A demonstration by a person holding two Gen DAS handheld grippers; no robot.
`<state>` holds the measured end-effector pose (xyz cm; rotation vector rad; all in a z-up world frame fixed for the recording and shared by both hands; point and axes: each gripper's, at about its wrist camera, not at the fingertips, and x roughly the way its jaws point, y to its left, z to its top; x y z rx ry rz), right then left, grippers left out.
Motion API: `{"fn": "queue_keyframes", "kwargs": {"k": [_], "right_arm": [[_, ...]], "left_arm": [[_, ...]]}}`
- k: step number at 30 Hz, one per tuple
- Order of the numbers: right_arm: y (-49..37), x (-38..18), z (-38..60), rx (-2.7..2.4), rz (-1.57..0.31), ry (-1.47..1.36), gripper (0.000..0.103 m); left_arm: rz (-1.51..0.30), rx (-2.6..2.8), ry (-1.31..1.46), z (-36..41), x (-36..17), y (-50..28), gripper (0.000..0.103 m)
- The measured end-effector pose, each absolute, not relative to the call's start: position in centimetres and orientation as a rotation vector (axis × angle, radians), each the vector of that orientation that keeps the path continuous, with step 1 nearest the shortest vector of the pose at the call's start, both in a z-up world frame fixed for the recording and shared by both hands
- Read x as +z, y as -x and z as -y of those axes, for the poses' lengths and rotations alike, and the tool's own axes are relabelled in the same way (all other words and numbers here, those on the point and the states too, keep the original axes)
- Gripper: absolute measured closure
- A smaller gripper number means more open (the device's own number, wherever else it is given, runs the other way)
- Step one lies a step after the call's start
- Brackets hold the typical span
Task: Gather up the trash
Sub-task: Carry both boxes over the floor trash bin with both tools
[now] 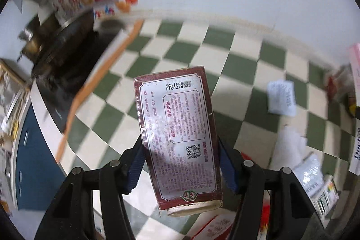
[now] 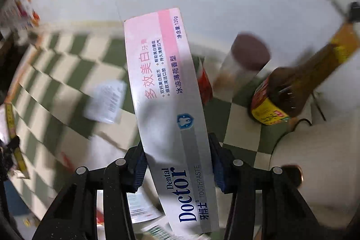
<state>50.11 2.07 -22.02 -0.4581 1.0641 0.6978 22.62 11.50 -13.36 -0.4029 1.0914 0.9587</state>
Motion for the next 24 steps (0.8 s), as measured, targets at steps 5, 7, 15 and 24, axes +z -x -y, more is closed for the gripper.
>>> {"fn": "queue_keyframes", "kwargs": {"k": [5,7,15,24], "right_arm": [[-43.7,-14.3,0.7,0.689,-1.036,0.294,0.052],[-39.7,-12.7,2.1,0.675,-1.035,0.238,0.052],[-21.2,-15.2,10.4,0.602,-1.091,0.074,0.052],[-4.5,-26.8,17.5,0.551,-1.368,0.056,0.052]], "left_arm": [[-0.981,0.860,0.346,-13.0,-12.6,-18.5,0.046],[-0.954,0.808,0.324,-12.0,-11.9,-16.2,0.046],[-0.988,0.573,0.290,-7.2,-12.6,-5.3,0.046],[-1.297,0.406,0.377,-2.9,-24.3,5.5,0.046]]}}
